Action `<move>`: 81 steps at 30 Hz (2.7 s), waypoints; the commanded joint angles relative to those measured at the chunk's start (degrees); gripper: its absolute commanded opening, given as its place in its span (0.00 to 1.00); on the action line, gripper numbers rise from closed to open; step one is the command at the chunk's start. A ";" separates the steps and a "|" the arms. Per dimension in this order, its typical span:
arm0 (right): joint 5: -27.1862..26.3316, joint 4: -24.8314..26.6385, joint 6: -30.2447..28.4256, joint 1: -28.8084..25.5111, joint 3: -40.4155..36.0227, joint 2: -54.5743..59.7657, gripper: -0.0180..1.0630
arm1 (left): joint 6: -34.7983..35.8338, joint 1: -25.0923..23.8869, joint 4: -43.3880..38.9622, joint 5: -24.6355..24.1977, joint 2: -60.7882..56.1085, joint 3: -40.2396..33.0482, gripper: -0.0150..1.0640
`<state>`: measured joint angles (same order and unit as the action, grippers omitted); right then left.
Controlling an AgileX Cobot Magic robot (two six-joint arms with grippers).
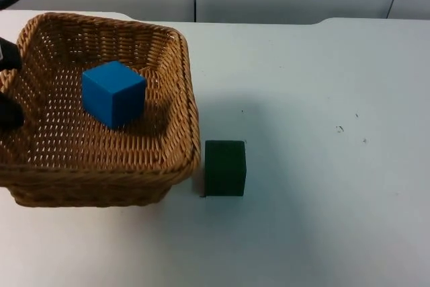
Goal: Pick up the basket with the left hand and place the blue cube into the basket with the right hand.
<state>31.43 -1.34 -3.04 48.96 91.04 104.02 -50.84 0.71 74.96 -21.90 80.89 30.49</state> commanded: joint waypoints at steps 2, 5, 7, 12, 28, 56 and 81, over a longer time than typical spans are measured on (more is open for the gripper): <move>3.59 -0.26 -0.86 0.34 0.42 -4.22 0.95 | -0.15 -0.03 1.50 1.12 -0.90 0.07 0.01; 5.73 -0.26 -1.59 0.34 0.42 -6.49 0.95 | -0.25 -0.03 1.50 2.20 -0.90 0.07 0.01; 7.30 -0.14 -1.72 0.34 0.42 -8.82 0.95 | -1.30 -0.03 1.50 2.72 -0.90 0.07 0.01; 8.32 0.06 -2.11 0.34 -1.79 -14.05 0.95 | -2.11 -0.03 1.50 3.61 -0.90 0.07 0.01; -6.79 -0.05 1.22 0.34 -35.99 -38.80 0.95 | -6.07 -0.03 1.59 7.13 0.97 2.35 0.01; 3.52 -0.18 4.56 0.34 -43.65 -70.14 0.95 | -9.22 -0.03 -0.09 15.12 18.12 6.29 0.01; 5.24 -0.41 4.45 0.34 -43.65 -70.14 0.95 | -10.91 -0.03 -6.58 19.03 18.09 7.04 0.22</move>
<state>36.87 -1.57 1.35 49.07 47.68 34.06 -61.11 0.71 69.46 -4.56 99.09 36.98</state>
